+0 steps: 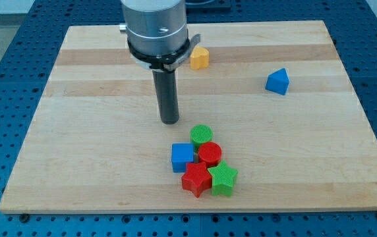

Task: Move the arm right beside the blue triangle

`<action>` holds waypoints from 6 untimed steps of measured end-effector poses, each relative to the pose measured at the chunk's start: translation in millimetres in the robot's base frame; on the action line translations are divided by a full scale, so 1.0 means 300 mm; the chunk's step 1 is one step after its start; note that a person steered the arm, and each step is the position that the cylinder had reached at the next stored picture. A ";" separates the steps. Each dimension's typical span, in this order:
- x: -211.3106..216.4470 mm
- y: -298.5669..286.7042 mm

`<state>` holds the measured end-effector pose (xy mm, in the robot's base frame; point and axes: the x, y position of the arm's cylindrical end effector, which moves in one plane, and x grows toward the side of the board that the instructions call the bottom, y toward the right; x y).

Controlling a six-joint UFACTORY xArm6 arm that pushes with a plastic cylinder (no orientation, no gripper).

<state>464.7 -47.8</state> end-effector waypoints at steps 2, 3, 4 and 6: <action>-0.041 0.003; -0.097 0.011; -0.097 0.011; -0.140 0.021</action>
<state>422.7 -41.6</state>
